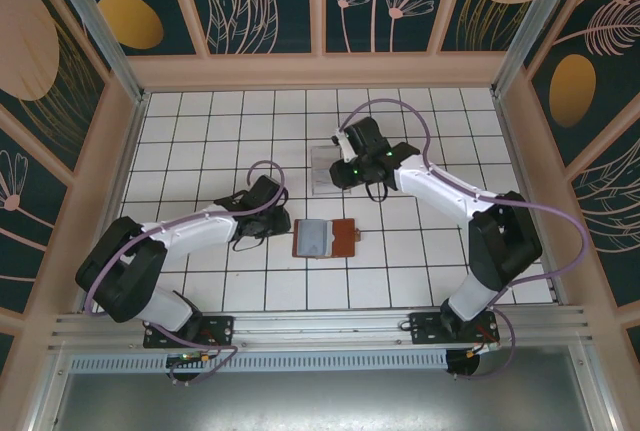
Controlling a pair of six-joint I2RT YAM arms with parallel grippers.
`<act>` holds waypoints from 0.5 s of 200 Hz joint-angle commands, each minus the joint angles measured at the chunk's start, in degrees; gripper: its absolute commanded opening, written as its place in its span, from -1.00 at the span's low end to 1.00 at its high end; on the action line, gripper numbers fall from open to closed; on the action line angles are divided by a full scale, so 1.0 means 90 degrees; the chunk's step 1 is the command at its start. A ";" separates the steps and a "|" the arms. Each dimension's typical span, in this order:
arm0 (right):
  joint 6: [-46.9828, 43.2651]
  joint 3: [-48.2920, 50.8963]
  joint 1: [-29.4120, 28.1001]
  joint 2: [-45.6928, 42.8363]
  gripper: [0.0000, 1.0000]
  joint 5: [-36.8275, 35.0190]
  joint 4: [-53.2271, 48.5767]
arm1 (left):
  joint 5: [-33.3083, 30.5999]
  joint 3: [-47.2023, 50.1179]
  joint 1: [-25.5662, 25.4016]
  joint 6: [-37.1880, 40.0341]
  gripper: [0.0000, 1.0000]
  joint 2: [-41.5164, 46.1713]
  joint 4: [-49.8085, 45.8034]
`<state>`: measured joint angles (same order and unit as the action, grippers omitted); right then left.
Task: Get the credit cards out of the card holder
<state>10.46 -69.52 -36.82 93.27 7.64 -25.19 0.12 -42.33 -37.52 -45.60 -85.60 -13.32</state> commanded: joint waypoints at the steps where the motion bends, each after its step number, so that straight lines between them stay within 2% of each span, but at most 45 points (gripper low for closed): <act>1: 0.1796 0.0549 -0.0216 -0.0287 -0.51 0.0702 0.0352 | 0.0154 0.0015 0.0210 0.0273 -0.51 0.0015 0.0104; 33: 0.2808 0.1008 -0.0754 -0.0291 -0.40 0.0982 0.0809 | 0.0186 0.0136 0.0470 0.0394 -0.48 0.0076 0.0112; 61: 0.3380 0.1051 -0.1192 -0.0071 -0.25 0.0956 0.0978 | 0.0182 0.0311 0.0728 0.0481 -0.48 0.0220 0.0132; 100: 0.3869 0.0901 -0.1578 0.0338 -0.19 0.1066 0.1167 | 0.0018 0.0372 0.0897 0.0612 -0.47 0.0474 -0.0028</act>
<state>39.62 -60.58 -49.52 93.67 16.45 -16.82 1.13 -39.31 -29.95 -42.00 -83.77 -12.67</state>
